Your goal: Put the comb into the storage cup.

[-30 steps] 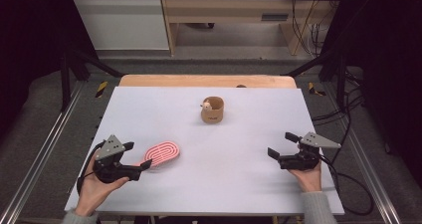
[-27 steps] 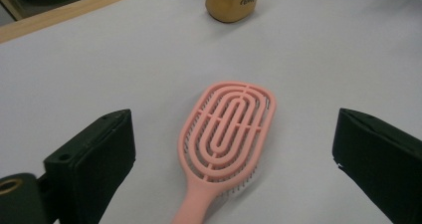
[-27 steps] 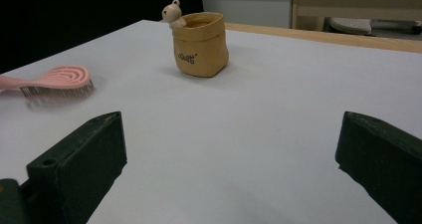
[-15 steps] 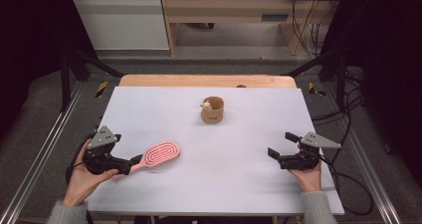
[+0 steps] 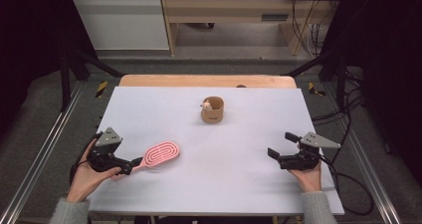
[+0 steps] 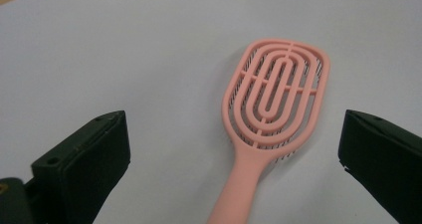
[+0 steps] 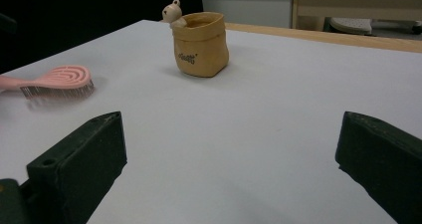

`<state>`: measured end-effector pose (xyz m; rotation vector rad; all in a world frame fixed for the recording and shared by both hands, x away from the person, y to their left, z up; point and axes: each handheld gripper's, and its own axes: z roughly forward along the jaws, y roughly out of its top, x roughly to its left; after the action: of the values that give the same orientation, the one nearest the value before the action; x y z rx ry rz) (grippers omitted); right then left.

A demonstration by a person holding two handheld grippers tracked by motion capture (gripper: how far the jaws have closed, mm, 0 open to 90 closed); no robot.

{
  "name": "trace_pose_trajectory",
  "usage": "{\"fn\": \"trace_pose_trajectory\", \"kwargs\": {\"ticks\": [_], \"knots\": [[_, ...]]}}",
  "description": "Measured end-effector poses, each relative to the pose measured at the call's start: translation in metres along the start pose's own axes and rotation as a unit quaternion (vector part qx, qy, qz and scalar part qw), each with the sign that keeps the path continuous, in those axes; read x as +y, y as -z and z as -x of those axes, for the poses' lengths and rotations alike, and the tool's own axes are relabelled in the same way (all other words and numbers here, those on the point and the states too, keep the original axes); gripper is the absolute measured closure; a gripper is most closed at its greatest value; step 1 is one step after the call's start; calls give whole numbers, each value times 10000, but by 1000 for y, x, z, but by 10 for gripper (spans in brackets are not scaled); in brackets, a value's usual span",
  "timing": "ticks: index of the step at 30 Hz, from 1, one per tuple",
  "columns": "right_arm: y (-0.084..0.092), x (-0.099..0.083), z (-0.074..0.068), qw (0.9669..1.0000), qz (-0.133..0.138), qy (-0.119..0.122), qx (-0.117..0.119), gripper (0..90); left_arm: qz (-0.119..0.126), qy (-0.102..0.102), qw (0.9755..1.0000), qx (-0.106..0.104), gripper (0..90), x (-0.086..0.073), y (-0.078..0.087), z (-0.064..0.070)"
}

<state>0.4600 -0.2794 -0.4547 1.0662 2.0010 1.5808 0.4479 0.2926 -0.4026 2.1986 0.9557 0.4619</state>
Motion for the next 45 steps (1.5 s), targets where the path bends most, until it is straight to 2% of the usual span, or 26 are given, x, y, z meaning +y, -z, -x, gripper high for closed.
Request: {"fn": "trace_pose_trajectory", "kwargs": {"ticks": [18,28,36,45], "knots": [[0,0,0,10000,-9,-20,15,2,-421,-57,9989,-187,10,-16,-22,-1],[0,0,0,10000,-11,-21,16,2,-631,-175,9975,-256,36,-22,-32,1],[0,0,0,10000,-11,-7,16,2,-876,-266,9955,-264,113,-25,-39,3],[-1,0,0,10000,-12,-6,17,2,-996,-364,9937,-358,249,-27,-42,2]]}}
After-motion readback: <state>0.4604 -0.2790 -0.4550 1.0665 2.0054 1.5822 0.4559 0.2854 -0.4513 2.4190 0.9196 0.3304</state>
